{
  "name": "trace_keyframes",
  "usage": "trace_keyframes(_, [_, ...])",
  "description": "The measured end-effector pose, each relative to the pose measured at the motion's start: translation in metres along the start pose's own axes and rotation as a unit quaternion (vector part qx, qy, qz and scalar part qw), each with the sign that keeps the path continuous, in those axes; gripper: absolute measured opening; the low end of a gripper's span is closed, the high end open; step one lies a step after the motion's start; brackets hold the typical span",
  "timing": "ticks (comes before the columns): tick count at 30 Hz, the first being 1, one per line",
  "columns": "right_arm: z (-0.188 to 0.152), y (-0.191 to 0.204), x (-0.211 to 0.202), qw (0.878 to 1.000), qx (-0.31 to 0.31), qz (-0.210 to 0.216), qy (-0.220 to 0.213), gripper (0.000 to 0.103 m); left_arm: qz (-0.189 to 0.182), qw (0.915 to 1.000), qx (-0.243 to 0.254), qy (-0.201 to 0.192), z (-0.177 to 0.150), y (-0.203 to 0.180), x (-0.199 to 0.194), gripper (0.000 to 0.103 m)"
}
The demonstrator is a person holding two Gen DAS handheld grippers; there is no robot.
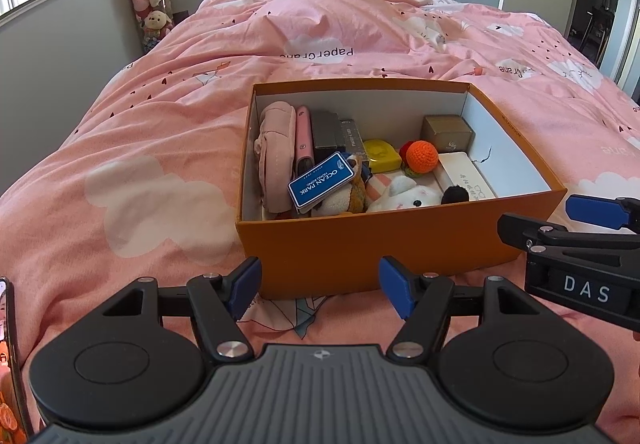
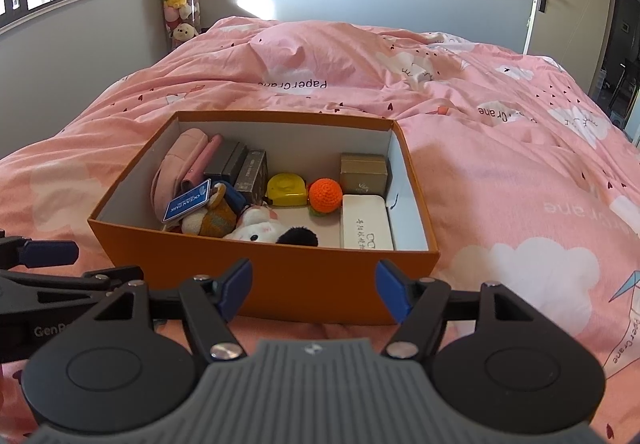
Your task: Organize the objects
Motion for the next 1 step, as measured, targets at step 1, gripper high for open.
trace_keyframes(1, [-0.0001,0.0001,-0.0002,1.0,0.0,0.0,0.0,0.07,0.001,1.0,0.001,0.001,0.0001,0.0002,0.0001,0.078])
Point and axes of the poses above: each gripper's, at about its wrist camera, not at the fingertips, and x roughly the way its jaws point, y to its left, z to its top, the point moved 10 cm from there along x, roughly the way its jaws point, and after that the axes turned 10 degrees about -z, right-handed, at the moved point
